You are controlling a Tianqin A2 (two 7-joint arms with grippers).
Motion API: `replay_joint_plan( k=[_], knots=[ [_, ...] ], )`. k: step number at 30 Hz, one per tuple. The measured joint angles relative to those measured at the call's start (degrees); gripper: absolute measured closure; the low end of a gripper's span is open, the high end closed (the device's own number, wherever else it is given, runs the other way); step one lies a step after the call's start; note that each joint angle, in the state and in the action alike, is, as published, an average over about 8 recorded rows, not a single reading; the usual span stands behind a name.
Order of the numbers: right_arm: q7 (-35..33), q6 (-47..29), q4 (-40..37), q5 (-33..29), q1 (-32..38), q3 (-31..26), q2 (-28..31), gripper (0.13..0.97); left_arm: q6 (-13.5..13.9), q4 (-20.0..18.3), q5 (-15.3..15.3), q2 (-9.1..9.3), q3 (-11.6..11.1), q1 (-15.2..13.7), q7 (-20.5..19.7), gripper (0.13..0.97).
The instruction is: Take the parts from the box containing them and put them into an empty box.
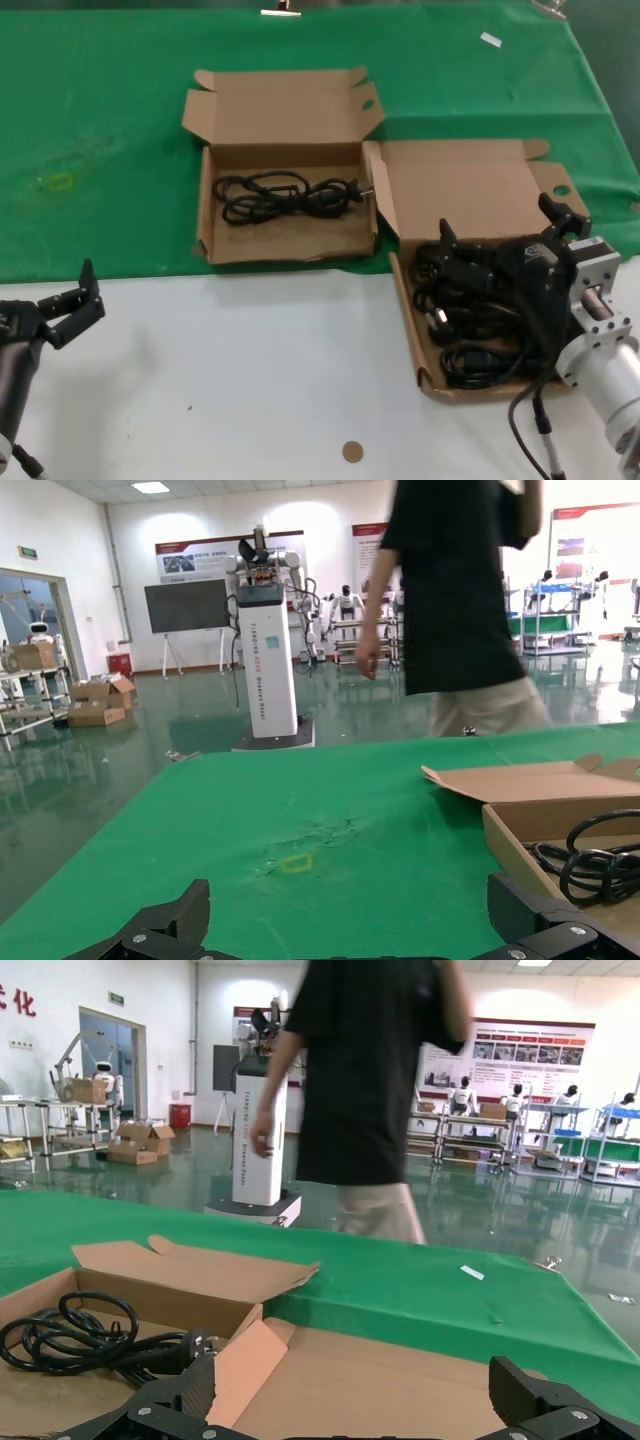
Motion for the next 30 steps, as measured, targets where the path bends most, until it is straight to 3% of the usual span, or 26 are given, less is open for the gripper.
replay_joint_plan(
  k=[30],
  knots=[
    [0.0,0.0,0.0,0.0,0.0,0.0,0.0,0.129,0.0,0.0,0.0,0.00,0.0,0.0,0.0,0.132]
  ],
)
